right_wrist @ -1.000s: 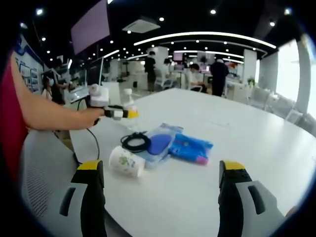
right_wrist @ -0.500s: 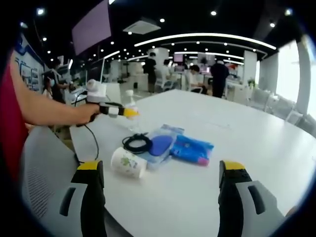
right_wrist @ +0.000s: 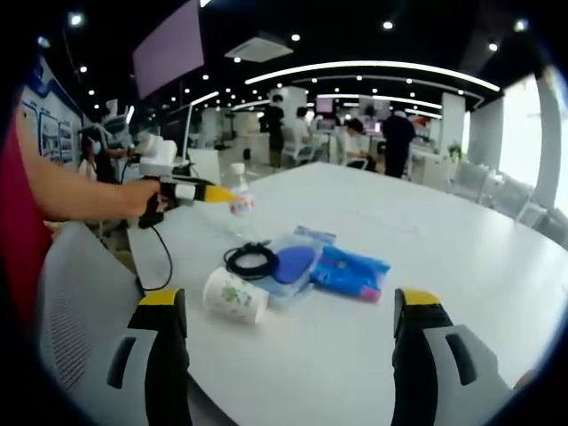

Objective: Arrange the tabletop items into an orderly group along one side of the table until the central work area is clear of visible clutter.

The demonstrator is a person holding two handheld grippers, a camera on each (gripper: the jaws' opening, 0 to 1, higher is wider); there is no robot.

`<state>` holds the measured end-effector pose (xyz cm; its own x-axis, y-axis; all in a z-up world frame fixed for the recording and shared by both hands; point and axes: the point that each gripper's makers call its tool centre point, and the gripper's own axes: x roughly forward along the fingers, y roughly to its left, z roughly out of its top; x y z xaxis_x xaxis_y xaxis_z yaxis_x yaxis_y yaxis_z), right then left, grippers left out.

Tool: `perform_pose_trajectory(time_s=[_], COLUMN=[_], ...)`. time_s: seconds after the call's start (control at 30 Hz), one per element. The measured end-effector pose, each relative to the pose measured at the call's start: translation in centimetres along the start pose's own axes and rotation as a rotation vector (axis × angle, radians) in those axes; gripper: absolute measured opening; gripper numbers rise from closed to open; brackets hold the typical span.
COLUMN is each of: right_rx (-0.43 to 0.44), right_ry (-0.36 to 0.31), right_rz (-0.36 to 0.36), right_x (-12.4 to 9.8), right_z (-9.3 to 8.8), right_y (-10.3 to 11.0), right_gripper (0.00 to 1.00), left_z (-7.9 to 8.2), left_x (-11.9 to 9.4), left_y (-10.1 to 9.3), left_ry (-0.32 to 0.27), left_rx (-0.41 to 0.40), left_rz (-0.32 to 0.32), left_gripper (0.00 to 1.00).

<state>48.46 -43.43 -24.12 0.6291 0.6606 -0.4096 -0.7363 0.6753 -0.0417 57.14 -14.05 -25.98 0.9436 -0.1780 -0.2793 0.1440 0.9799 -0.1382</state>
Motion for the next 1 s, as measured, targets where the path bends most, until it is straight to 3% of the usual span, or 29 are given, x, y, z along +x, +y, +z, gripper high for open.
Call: perform_pose_trajectory(time_s=[0.53,0.77,1.0], right_rx=[-0.037,-0.055,-0.074], right_ry=[-0.02,-0.037,-0.044], right_rz=[0.022,0.038,0.054], right_x=[0.8,1.8,3.2], right_z=[1.7,3.1,4.2], right_y=[0.9,1.3,1.7], right_gripper=[0.96,0.96,0.96], left_z=[-0.9,-2.2,-3.0], left_x=[-3.3,-3.5,-3.2], left_y=[-4.2,-6.0,-6.5], left_ry=[0.044,0.095,0.124], left_rx=[0.01,0.033,0.057], left_rz=[-0.111,-0.158,-0.179], left_gripper=[0.96,0.94,0.91])
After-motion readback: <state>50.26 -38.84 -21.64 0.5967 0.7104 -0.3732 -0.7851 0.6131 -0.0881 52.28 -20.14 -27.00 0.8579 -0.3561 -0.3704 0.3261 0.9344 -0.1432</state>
